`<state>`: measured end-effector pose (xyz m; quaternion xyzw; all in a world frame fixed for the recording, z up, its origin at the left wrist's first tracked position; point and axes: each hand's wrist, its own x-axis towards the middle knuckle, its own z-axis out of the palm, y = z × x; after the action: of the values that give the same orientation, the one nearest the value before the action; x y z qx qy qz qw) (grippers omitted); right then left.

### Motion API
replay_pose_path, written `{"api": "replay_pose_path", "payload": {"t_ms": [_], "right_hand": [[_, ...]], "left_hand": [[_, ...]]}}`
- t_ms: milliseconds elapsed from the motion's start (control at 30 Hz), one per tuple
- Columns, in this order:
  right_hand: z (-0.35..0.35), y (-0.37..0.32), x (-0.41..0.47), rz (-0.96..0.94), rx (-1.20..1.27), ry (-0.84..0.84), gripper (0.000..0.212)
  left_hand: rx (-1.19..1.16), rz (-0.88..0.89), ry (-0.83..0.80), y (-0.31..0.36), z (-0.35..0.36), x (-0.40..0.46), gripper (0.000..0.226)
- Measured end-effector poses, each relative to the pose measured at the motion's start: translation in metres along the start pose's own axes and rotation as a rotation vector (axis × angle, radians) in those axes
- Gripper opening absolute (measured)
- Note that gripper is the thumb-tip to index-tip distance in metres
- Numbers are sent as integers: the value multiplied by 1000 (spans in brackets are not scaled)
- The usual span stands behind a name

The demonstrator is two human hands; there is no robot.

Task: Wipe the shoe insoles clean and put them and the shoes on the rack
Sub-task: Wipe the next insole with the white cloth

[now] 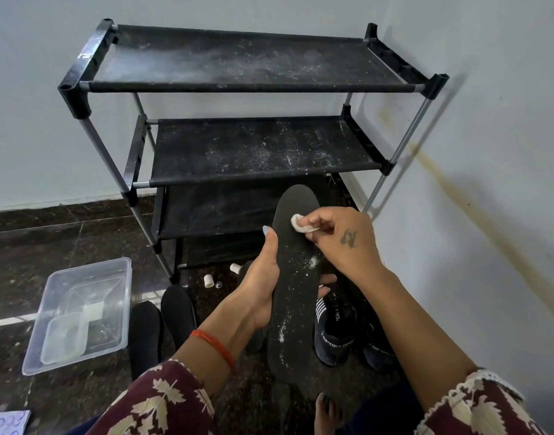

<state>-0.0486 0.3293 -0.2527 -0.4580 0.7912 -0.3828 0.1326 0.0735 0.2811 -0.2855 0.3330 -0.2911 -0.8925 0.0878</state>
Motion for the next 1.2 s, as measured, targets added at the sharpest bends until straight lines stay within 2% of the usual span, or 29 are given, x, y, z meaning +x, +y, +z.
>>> {"api": "replay_pose_path", "payload": {"t_ms": [200,267,333,433,500,633,733,833,967,1067,1133,1200], "right_hand": [[-3,-12,-7,-176,-33,-335,22],[-10,-9,-7,-206,-77,-394,25],[-14,-5,-7,-238,-175,-346,30],[-18,0,-6,-258,-215,-51,30],[-19,-1,-7,-192,-165,37,26],[-4,-2,-14,-49,-221,-137,20],[4,-7,-15,-63,-217,-131,15],[9,-14,-20,-74,-67,-175,9],[8,-20,-28,-141,-12,-312,19],[-2,-18,-33,-198,-52,-404,25],[-8,-14,-34,-218,-167,-393,30],[-12,-9,-32,-173,-239,-286,29]], "left_hand": [[-78,-29,13,2,-6,3,89],[-103,-35,16,3,-6,4,88],[-98,-17,21,4,-6,4,86],[-111,-11,11,6,-7,2,87],[-132,-20,6,6,-7,1,87],[-126,-6,31,2,-5,3,86],[-121,-16,36,2,-4,1,87],[-85,-30,58,2,-2,-1,86],[-52,-34,139,4,-4,-1,84],[-47,-39,140,6,-4,-3,83],[-76,-33,143,6,-3,-4,79],[-97,-24,117,5,-1,-5,80]]}}
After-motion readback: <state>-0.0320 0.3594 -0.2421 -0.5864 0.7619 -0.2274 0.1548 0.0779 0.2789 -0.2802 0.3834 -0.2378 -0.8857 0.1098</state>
